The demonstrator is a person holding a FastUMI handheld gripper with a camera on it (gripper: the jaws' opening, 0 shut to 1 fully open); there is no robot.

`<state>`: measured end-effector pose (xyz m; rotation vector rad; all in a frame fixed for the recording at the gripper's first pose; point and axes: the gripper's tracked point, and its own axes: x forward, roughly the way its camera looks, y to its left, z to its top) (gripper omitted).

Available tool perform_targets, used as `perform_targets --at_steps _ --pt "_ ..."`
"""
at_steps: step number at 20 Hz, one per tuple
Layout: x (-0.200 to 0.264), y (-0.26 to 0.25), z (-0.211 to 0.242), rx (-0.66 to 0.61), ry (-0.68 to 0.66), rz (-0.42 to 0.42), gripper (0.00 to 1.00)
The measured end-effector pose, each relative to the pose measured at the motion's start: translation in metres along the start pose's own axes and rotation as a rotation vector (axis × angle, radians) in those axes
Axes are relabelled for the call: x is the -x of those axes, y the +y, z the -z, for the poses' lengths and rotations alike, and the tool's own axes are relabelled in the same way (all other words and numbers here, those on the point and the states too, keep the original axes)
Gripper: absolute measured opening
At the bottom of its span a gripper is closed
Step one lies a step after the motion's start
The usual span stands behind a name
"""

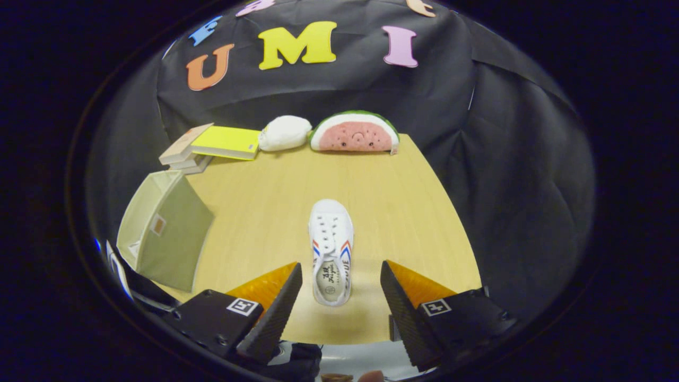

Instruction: Open the storage box then place both shoes into the box .Put the left shoe in first, then the right shoe, with the right side of both shoes facing outward in a uniform manner.

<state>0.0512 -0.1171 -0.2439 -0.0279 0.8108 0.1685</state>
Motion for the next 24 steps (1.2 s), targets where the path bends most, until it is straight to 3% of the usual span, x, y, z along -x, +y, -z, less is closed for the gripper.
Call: perform_targets --at_steps 9,17,18,20,24 --pt "-0.088 -0.014 0.023 0.051 0.209 -0.090 0.96" --pt "-0.123 -0.003 0.015 0.076 0.305 -0.147 0.94" --pt "-0.125 0.000 0.012 0.070 0.310 -0.169 0.91" --pt "-0.122 0.009 0.015 0.032 0.348 -0.219 0.74" --pt "-0.122 0.005 0.012 0.030 0.360 -0.203 0.38"
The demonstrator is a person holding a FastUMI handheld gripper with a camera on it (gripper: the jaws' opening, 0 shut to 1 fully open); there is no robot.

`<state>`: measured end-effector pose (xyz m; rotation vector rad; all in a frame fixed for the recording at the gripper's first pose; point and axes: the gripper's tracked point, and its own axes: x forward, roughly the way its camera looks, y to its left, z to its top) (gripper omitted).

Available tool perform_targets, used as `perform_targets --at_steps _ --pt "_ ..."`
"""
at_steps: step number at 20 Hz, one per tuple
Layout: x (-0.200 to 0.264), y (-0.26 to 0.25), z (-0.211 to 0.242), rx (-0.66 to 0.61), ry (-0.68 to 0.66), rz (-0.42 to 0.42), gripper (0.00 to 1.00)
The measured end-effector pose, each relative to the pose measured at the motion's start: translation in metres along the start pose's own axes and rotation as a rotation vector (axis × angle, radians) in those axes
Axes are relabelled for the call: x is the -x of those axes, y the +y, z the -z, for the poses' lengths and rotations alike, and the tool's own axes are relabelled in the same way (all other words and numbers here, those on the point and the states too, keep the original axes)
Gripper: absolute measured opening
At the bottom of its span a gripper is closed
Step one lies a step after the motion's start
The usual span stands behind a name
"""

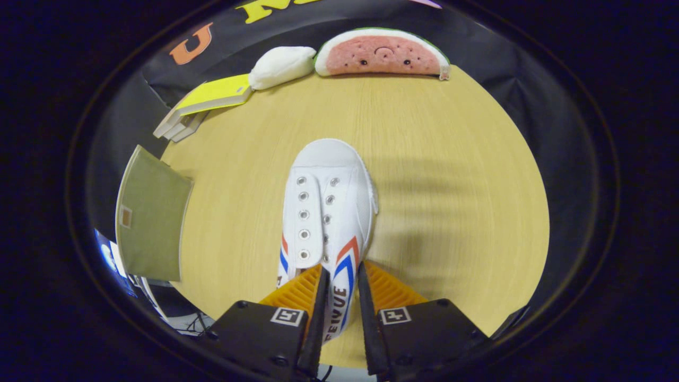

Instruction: Open the storage box then place both shoes into the box .Put the left shoe in first, then the right shoe, with the right side of both shoes facing outward in a uniform manner.

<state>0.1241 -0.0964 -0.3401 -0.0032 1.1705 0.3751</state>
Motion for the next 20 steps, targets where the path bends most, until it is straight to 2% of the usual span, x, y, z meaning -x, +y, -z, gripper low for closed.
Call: perform_targets --at_steps 2,3,5,8,12,16,20 --pt "0.003 -0.003 -0.002 -0.038 -0.007 -0.005 0.21" --pt "0.003 0.000 0.001 -0.057 0.012 -0.021 0.08" --pt "0.007 0.013 0.005 -0.102 0.021 -0.059 0.06" --pt "0.039 0.054 0.023 -0.177 0.008 -0.120 0.06" --pt "0.086 0.114 0.013 -0.247 -0.040 -0.156 0.06" --pt "0.143 0.196 -0.006 -0.259 -0.115 -0.176 0.06" --pt "0.179 0.295 -0.025 -0.266 -0.155 -0.253 0.06"
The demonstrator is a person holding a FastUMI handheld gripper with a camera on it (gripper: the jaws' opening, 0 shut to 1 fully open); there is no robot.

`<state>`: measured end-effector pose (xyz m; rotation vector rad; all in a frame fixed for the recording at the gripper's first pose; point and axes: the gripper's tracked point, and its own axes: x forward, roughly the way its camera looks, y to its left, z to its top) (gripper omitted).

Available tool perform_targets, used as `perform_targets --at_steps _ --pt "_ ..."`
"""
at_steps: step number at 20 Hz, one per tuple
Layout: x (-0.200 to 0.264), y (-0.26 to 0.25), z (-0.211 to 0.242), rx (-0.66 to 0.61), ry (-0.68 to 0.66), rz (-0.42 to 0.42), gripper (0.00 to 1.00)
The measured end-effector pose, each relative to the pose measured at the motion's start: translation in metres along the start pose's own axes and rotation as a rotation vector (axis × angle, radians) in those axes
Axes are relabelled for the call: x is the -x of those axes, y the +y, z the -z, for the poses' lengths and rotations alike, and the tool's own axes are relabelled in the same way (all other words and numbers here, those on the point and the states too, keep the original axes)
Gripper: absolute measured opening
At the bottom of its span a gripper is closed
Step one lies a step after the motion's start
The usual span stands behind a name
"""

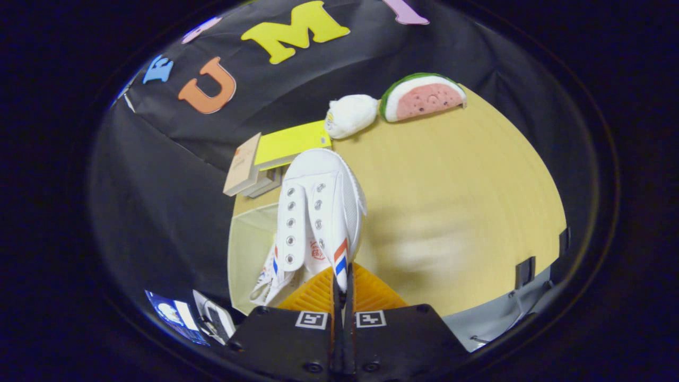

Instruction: Open the storage box then place both shoes into the box .Put the left shoe in first, then the right shoe, with the right side of both shoes facing outward in a uniform manner.

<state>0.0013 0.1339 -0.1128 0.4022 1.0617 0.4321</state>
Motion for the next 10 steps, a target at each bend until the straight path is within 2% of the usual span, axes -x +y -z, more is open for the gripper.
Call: perform_targets --at_steps 5,7,10 --pt "-0.032 0.094 0.027 0.004 0.058 -0.026 0.06" --pt "-0.051 0.109 0.042 0.010 0.096 0.006 0.06" --pt "-0.082 0.111 0.061 0.029 0.122 0.099 0.06"
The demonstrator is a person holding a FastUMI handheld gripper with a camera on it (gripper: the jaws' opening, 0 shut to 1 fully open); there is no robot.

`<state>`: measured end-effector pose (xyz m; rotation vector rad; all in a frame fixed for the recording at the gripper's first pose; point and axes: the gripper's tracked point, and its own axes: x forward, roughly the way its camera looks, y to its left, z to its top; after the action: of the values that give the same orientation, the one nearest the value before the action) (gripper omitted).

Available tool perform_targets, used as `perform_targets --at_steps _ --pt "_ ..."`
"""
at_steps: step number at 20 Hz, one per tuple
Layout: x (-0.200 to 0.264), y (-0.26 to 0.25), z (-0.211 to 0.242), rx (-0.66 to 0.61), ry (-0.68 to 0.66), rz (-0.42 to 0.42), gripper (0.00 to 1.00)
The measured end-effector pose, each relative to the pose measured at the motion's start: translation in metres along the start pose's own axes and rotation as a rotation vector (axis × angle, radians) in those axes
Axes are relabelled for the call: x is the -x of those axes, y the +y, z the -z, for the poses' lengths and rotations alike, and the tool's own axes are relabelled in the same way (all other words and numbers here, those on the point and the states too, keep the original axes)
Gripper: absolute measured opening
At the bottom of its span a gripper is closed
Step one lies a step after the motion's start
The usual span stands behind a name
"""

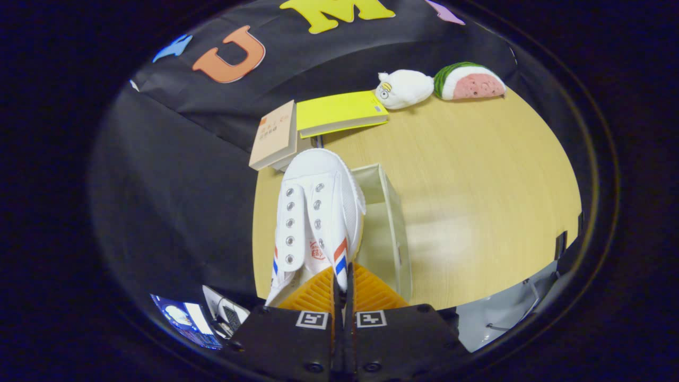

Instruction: Open the storage box then place both shoes into the box .Put the left shoe in first, then the right shoe, with the right side of both shoes facing outward in a uniform manner.

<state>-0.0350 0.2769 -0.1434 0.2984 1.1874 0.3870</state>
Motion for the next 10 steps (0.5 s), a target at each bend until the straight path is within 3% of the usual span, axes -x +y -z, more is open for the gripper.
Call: perform_targets --at_steps 6,10 --pt "-0.040 -0.023 0.021 -0.021 0.061 0.183 0.06" --pt "-0.063 -0.038 0.029 -0.087 0.132 0.219 0.06"
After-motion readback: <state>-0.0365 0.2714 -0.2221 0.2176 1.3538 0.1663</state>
